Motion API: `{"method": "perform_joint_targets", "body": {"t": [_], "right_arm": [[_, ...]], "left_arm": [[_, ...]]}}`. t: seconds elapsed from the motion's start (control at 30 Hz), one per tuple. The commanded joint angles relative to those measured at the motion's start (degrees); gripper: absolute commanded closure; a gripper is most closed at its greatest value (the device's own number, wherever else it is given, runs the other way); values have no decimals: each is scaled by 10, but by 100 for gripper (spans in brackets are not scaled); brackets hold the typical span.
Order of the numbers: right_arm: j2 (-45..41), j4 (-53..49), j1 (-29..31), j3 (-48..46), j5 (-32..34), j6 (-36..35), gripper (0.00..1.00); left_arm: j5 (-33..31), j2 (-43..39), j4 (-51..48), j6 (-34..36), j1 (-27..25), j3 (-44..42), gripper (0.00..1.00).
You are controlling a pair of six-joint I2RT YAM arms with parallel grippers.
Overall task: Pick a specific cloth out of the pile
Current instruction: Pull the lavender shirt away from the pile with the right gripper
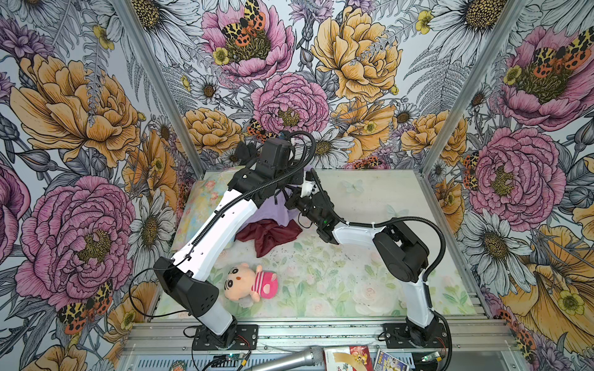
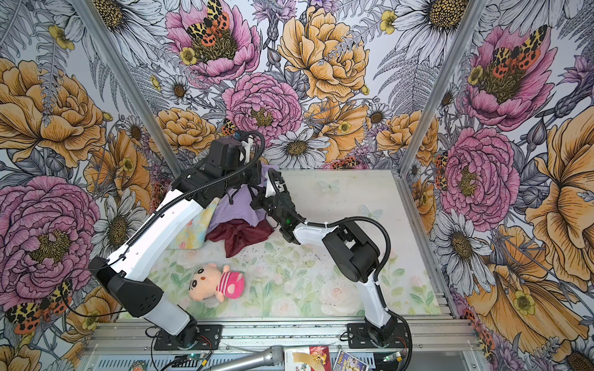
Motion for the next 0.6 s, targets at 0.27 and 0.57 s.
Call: {"method": "perform_joint_targets", "body": {"t": [0.27,0.57], "right_arm": [[-126,-119,-11,32,26,37,100],[-199,-202,-41,38,28,29,100]], "left_arm": [[24,-88,61,52,-21,-51,46],[18,-139,75,83,-20,-104,29]]}}
